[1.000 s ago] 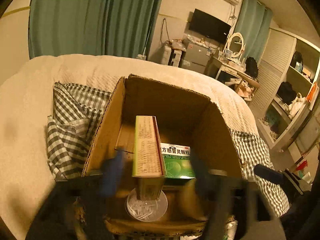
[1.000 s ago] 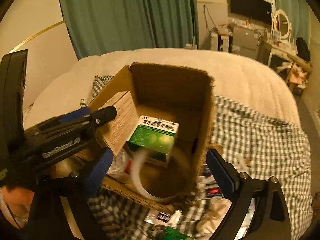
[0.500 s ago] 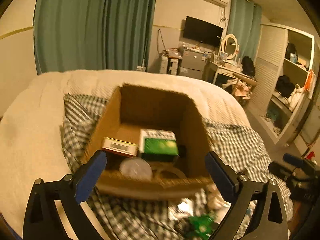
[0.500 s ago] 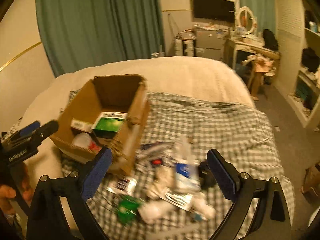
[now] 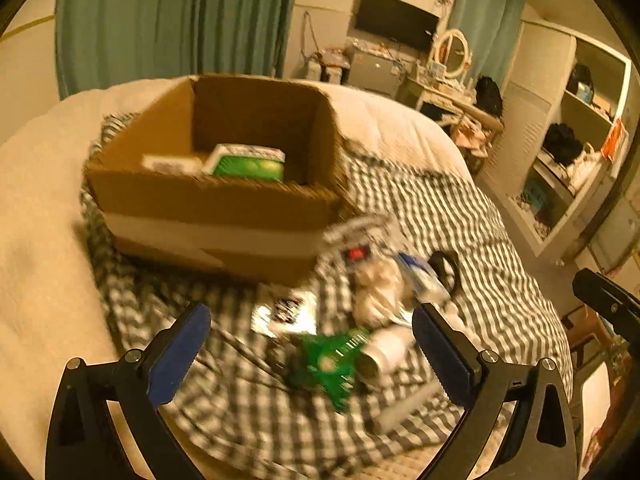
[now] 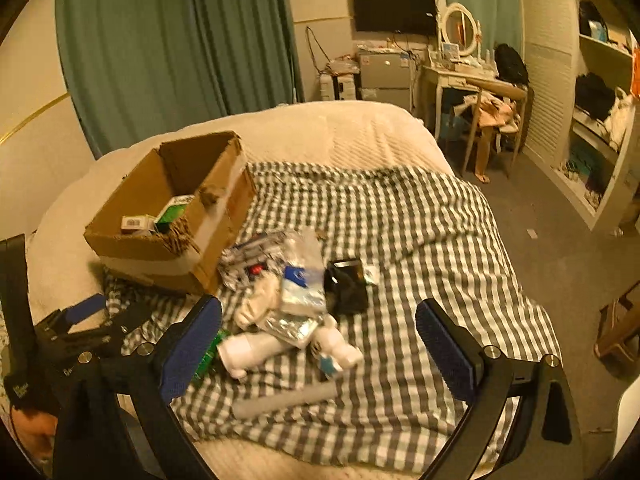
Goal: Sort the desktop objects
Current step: 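Grasp the white lace cloth with the left tool while the right tool grasps a white plastic item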
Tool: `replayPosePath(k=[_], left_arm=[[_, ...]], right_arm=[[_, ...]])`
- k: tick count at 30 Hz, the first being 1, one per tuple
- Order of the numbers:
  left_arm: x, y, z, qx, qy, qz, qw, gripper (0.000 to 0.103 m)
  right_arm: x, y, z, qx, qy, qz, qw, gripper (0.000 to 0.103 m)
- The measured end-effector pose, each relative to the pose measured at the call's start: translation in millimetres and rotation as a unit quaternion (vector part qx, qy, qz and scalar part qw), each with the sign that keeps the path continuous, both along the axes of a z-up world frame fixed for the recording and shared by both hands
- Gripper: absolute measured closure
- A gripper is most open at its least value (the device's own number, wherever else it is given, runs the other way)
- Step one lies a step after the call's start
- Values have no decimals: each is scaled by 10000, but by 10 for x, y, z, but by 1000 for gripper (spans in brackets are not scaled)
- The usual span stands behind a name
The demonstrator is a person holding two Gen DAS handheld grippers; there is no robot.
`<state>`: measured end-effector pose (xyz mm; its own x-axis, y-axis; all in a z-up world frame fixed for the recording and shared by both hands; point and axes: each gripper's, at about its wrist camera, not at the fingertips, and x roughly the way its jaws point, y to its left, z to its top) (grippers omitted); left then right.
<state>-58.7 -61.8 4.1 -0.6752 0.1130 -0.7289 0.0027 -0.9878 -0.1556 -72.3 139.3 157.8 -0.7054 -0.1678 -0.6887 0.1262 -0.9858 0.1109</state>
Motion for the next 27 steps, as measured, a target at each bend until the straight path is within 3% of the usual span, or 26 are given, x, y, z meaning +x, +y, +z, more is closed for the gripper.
replayPosePath(k=[5,10,18,21,24,27], left_arm=[[-58,361,-174,-394,-287,-645,9967,0],[-139,618,-292,-615,-435,-987,9923,0],[-426,705,-549,-331,-432,-910,9944,0],[-542,675,-657,-422,-487,-709,9954,0],[-669,647,-757,-520,-626,-523,9953,0],[-772,593,-870,-300,-811,-375,9956,0]], right_arm=[[73,182,-241,-106,-136,-49,9998,5],[46,296,-455,-310,-296,-57,9991,5],[-14,211,-755,13,-383,345,9987,5],[-104,126,-910,229,-479,519,9972,5],[-271,78,-1088,175,-683,554,9960,12],[-433,22,-1230,136,-840,610,9945,15]])
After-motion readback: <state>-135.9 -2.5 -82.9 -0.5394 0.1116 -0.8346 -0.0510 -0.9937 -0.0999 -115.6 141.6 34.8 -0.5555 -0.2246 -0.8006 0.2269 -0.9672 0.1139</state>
